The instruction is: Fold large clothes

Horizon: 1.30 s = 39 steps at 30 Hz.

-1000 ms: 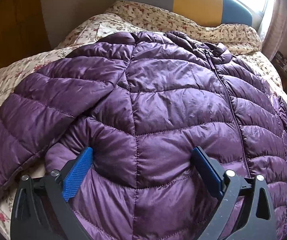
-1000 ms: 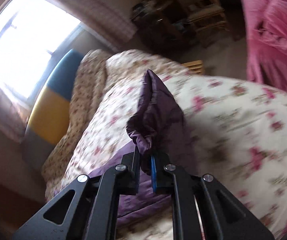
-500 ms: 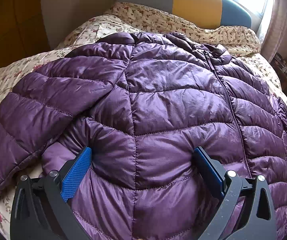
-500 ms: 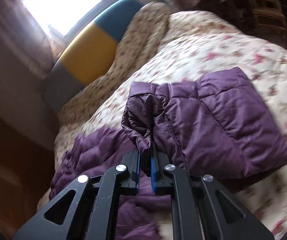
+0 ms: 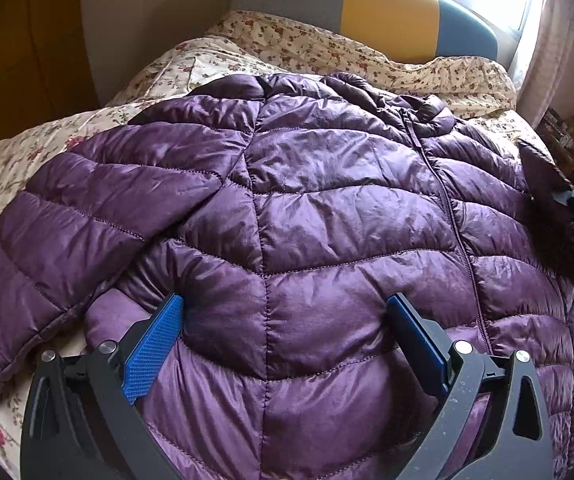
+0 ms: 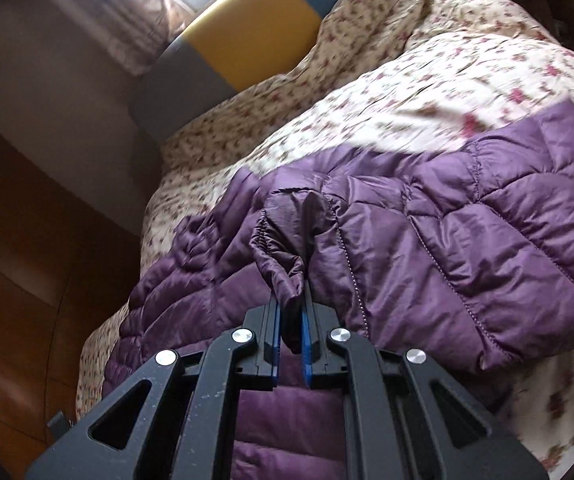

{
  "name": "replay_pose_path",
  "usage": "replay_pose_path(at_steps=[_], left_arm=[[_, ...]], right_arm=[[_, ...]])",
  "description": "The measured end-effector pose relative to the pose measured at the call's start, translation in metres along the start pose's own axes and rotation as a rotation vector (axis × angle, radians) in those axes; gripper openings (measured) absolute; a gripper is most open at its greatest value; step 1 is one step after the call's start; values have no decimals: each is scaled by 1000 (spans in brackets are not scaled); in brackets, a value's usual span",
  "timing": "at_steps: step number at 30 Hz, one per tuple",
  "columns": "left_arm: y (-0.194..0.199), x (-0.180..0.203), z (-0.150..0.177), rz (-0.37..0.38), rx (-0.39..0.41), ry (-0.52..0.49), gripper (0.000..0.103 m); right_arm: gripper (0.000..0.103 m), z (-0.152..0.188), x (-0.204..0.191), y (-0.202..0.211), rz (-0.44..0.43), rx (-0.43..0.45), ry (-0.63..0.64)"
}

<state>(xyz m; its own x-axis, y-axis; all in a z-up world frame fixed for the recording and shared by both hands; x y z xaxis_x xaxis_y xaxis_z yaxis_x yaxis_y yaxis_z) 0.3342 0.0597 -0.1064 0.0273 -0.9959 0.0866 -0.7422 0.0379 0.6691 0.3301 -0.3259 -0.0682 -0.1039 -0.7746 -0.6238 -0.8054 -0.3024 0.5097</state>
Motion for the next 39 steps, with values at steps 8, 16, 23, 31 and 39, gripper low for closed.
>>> replay_pose_path(at_steps=[8, 16, 23, 31, 39], left_arm=[[-1, 5, -2, 10, 2, -2, 100], [0, 4, -1, 13, 3, 1, 100], [2, 4, -1, 15, 3, 8, 100], [19, 9, -7, 31, 19, 67, 86], [27, 36, -19, 158, 31, 61, 83]], right_arm=[[7, 31, -36, -21, -93, -87, 47], [7, 73, -78, -43, -262, -235, 66], [42, 88, -89, -44, -329, -280, 50], [57, 67, -73, -10, -297, -198, 56], [61, 29, -21, 40, -138, -22, 77]])
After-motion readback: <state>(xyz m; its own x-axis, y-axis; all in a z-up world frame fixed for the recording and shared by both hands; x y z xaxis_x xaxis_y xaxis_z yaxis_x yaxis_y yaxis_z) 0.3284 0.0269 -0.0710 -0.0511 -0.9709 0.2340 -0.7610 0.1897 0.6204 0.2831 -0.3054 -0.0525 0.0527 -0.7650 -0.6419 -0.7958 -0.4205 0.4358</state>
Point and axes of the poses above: each gripper's, at about its wrist camera, not at the fingertips, and y roughly against the way its jaws point, x to its right, z to its underside, the point moved 4 cm from there along -y, roughly the way its jaws point, and after that the axes turned 11 degrees about x, right-handed, at the moved point
